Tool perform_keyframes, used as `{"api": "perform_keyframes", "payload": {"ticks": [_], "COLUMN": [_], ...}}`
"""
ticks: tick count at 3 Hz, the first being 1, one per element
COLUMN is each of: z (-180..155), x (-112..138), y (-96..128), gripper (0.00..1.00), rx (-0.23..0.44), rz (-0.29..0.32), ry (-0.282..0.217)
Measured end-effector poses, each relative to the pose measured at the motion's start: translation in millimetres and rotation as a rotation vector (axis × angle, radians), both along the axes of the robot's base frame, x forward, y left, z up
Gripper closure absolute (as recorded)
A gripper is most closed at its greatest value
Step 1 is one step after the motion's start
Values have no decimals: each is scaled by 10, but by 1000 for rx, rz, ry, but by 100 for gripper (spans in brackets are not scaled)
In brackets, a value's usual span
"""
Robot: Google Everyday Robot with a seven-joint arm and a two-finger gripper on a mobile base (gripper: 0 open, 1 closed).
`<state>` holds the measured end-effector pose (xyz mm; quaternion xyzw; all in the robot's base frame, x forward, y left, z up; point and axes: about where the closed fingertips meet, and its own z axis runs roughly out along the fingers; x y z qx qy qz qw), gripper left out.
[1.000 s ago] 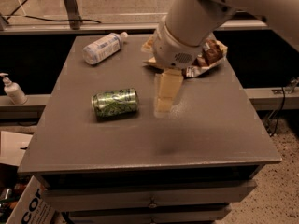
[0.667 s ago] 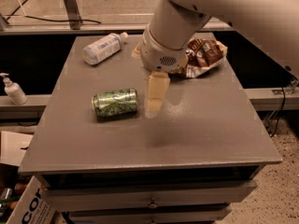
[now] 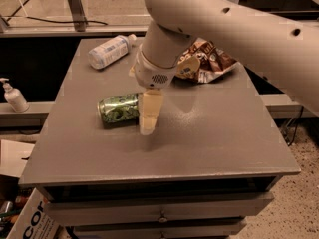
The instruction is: Pick green can
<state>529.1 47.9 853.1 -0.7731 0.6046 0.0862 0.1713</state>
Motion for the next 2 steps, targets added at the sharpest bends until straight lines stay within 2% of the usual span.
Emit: {"api": "perform_keyframes", "payload": {"ticks": [1, 2], "z": [-134, -195], "x": [57, 109], "y": [121, 173], "gripper": [0, 17], "rx": [4, 1], "rz": [-2, -8], "ry": [20, 29]}}
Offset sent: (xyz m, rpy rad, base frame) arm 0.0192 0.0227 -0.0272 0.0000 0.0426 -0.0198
